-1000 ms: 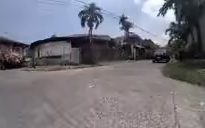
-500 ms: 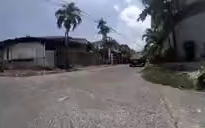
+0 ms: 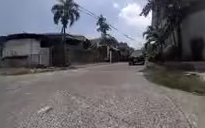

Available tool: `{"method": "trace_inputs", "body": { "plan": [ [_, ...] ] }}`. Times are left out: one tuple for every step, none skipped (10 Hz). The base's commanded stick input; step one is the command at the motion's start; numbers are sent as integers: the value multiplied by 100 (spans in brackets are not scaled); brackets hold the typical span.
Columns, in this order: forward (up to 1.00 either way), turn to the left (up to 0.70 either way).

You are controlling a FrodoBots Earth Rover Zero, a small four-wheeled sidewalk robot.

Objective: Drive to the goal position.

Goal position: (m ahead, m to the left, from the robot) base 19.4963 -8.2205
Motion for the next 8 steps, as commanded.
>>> {"method": "trace_inputs", "body": {
  "plan": [
    [100, -31],
    [100, -15],
    [100, -3],
    [100, 0],
    [100, 0],
    [100, -1],
    [100, -21],
    [100, -40]
  ]
}}
